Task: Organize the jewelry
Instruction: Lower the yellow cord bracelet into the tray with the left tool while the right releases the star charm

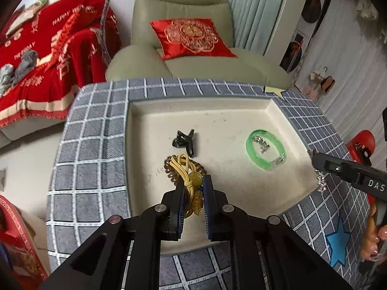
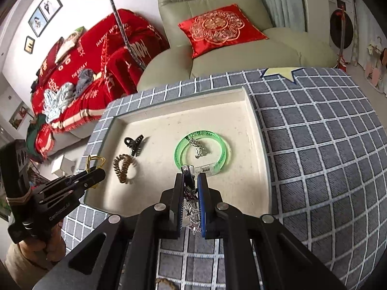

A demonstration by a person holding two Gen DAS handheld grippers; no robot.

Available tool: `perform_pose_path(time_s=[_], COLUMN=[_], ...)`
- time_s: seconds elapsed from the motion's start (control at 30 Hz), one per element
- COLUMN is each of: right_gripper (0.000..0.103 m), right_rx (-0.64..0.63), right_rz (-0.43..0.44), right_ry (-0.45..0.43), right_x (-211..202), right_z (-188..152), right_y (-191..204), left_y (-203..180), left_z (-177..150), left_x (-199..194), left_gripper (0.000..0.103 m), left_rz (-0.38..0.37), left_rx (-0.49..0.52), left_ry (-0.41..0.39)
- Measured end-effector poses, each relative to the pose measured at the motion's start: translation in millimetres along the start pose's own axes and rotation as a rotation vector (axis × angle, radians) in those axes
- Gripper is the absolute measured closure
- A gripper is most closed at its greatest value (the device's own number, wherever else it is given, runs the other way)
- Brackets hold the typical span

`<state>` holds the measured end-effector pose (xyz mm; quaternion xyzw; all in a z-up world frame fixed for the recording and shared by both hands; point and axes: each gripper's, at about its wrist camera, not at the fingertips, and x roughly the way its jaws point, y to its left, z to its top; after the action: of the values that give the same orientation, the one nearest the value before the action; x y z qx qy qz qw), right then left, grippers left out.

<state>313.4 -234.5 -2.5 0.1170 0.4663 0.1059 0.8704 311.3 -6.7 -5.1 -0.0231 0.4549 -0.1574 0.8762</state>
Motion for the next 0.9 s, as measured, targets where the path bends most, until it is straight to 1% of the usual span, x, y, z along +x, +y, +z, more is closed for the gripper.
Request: perform_pose_path(time_s=[0.17, 0.27, 0.37, 0.53, 0.63, 0.9], right_gripper=[0.091, 0.092, 0.092, 0.092, 0.092, 0.092], right_rx=[0.031, 0.031, 0.031, 0.047, 0.06, 0.064], right_rz=[0.003, -0.006, -0.017, -0.039, -0.048, -0.045], right_ry=[0.067, 0.101, 0.111, 0.098, 0.094, 0.092], right_x=[23, 35, 44, 55, 60, 60], right_z=[0, 0, 0, 6, 8, 4], right_y=[-7, -9, -9, -12, -13, -13], left_y=[0, -2, -3, -2, -5, -6], left_z=[-3, -3, -3, 4, 8, 7], left_x=[19, 26, 33, 38, 41, 42], left_gripper=[0.073, 0.073, 0.073, 0.073, 0.073, 0.073], left_rz=[-0.007, 0.001, 0.022, 0.04, 0.079, 0.081], left_rx=[0.007, 0.018, 0.029, 0.026, 0.05, 0.047], left_ry=[0.069, 0.09, 0.1, 0.088, 0.067, 0.044])
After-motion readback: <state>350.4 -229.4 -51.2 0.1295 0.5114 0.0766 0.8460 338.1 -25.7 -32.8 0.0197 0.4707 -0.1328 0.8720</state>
